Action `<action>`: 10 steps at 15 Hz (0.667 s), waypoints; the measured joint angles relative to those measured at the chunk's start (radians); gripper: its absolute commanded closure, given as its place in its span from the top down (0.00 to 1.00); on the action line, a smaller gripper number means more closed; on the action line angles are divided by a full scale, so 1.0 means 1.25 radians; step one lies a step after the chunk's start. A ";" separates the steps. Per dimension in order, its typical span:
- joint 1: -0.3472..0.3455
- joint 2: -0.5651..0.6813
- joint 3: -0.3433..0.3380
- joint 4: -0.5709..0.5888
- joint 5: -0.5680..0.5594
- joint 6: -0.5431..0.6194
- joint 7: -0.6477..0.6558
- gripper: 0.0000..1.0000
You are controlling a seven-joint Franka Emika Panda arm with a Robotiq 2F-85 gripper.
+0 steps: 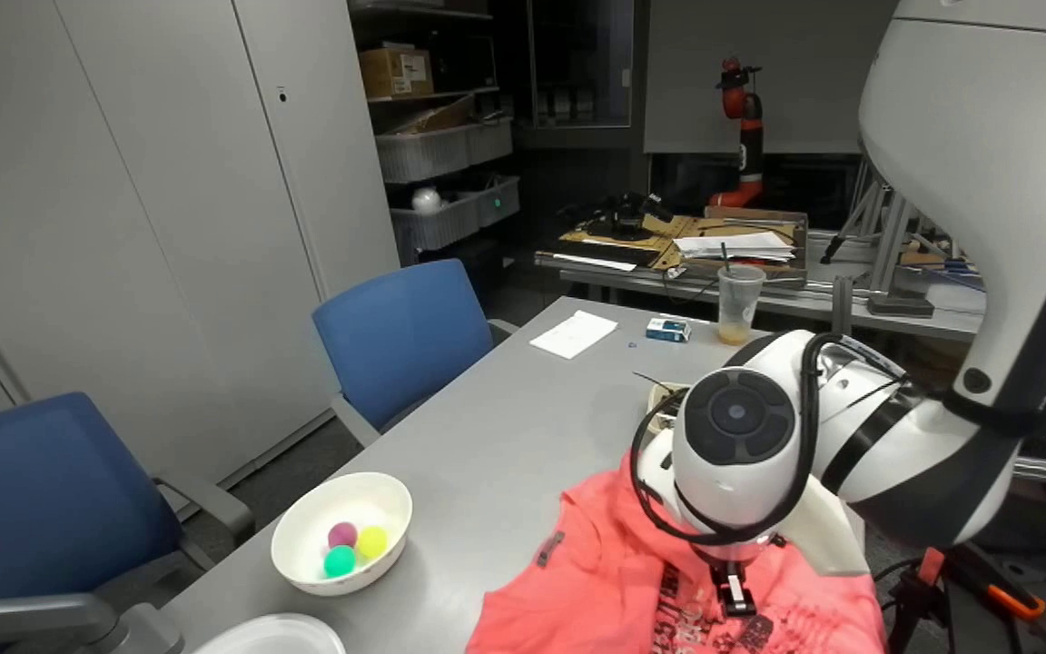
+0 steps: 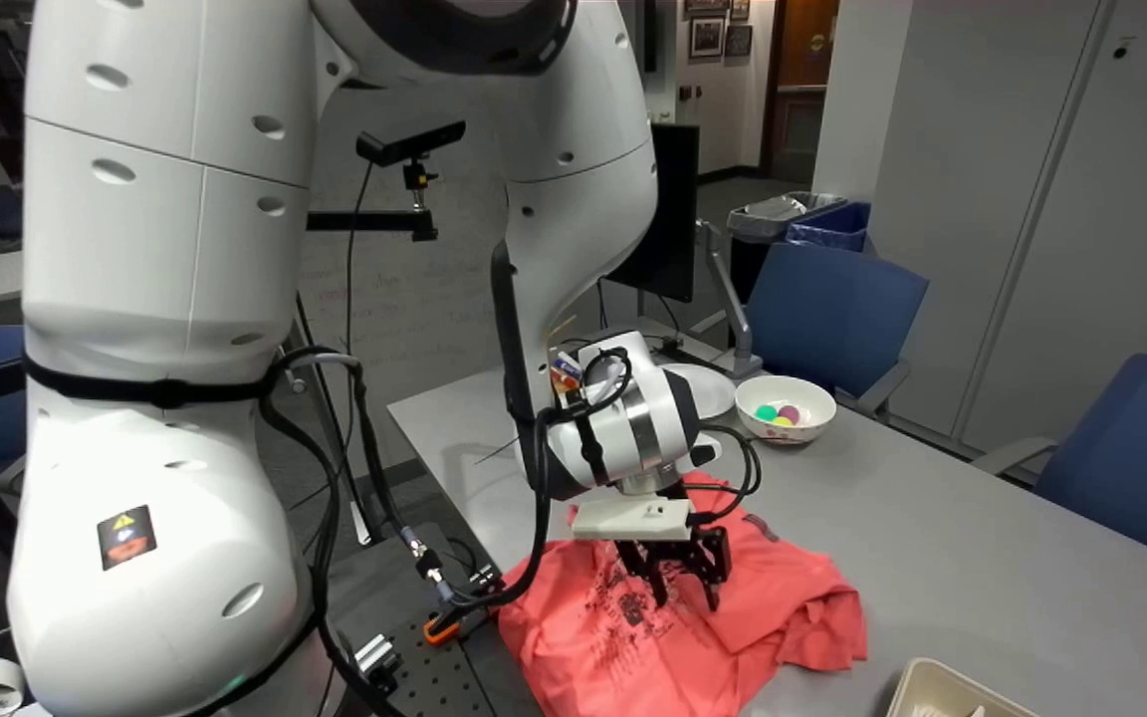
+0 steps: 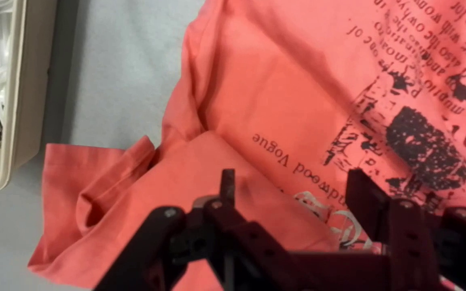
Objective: Unfold the sweatshirt on the table
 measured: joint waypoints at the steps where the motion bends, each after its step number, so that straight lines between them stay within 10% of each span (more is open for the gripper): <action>1: 0.004 0.006 -0.004 0.010 -0.028 0.000 0.024 0.73; 10: 0.016 0.067 -0.010 0.070 -0.170 -0.002 0.181 0.12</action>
